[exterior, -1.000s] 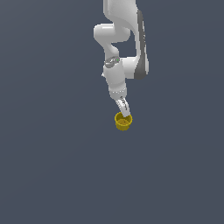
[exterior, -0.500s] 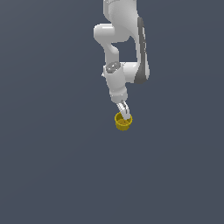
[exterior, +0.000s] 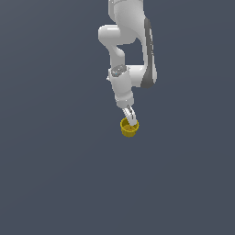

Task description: Pick up the object and move it to a goal position.

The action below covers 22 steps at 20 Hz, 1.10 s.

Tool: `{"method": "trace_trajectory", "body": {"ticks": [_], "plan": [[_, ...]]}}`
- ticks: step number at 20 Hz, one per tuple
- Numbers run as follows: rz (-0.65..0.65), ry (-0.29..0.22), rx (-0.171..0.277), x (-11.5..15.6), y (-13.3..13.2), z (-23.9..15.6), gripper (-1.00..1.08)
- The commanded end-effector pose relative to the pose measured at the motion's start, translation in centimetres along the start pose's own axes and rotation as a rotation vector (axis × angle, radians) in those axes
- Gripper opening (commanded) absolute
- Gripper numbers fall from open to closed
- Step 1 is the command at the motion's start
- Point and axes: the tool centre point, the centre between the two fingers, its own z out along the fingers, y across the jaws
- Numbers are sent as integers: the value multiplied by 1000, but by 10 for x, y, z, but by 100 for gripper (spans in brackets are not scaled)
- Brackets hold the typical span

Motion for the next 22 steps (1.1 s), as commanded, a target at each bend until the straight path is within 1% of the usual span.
{"method": "trace_trajectory", "body": {"ticks": [1,6,11,16,22], "plan": [[0,0,0,0,0,0,-100],[0,0,0,3,1,-8,-100],[1,0,-1,10,2,-28,-100],[3,0,-2,21,4,-61,-100],[4,2,-3,41,7,-115,-100]]}}
